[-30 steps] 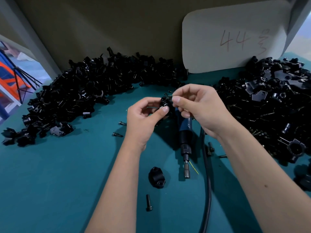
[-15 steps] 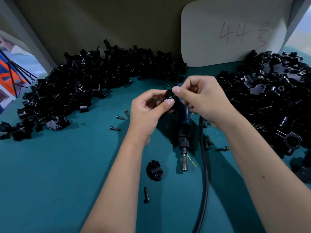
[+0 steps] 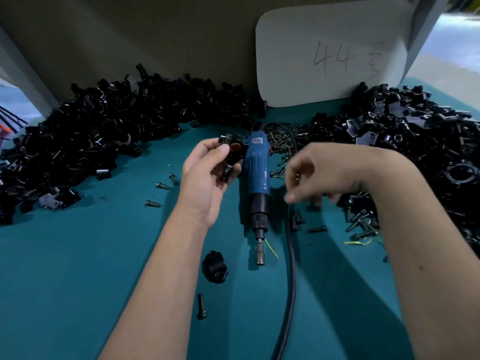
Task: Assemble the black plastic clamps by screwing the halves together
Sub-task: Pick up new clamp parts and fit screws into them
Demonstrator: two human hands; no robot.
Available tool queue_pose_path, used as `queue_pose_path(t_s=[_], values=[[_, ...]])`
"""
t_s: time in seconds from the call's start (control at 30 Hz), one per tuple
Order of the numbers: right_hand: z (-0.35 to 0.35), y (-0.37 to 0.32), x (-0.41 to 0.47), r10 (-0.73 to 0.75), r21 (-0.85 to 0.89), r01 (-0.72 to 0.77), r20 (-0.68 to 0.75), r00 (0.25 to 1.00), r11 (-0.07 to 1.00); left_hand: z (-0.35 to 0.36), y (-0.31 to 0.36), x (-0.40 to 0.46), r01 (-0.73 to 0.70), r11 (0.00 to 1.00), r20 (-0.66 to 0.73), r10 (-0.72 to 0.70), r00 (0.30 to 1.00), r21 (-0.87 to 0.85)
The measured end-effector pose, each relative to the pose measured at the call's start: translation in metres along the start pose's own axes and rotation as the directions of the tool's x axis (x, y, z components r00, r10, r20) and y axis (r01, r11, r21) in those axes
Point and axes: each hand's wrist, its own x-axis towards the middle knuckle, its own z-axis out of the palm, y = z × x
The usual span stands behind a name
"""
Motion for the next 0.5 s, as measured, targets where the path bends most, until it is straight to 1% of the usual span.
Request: queue_pose_path(t_s=[0.07, 0.1, 0.17, 0.27, 0.37, 0.43, 0.5], values=[[-0.001, 0.006, -0.008, 0.151, -0.07, -0.142, 0.134, 0.979, 0.987, 0.0, 0.002, 0.0, 0.064, 0.992, -0.056, -0.071, 0.996, -0.112], [0.001, 0.009, -0.01, 0.198, -0.085, -0.187, 0.162, 0.967, 0.979, 0.0, 0.002, 0.0, 0.09, 0.982, -0.075, -0.103, 0.992, -0.164], [0.006, 0.013, -0.013, 0.224, -0.089, -0.211, 0.175, 0.959, 0.973, -0.002, 0.003, 0.001, 0.12, 0.97, -0.103, -0.144, 0.984, -0.209], [0.013, 0.018, -0.017, 0.197, -0.068, -0.188, 0.155, 0.968, 0.98, -0.006, 0.002, 0.0, 0.159, 0.97, -0.122, -0.183, 0.975, -0.186], [0.012, 0.021, -0.02, 0.15, -0.084, -0.14, 0.122, 0.981, 0.987, -0.009, 0.001, 0.0, 0.189, 0.968, -0.127, -0.211, 0.969, -0.164], [0.009, 0.021, -0.022, 0.104, -0.062, -0.1, 0.061, 0.993, 0.993, -0.01, 0.001, 0.001, 0.187, 0.974, -0.123, -0.203, 0.971, -0.129], [0.005, 0.016, -0.018, 0.016, 0.058, -0.013, -0.055, 0.998, 0.998, -0.011, 0.0, 0.001, 0.173, 0.981, -0.116, -0.182, 0.976, -0.083]])
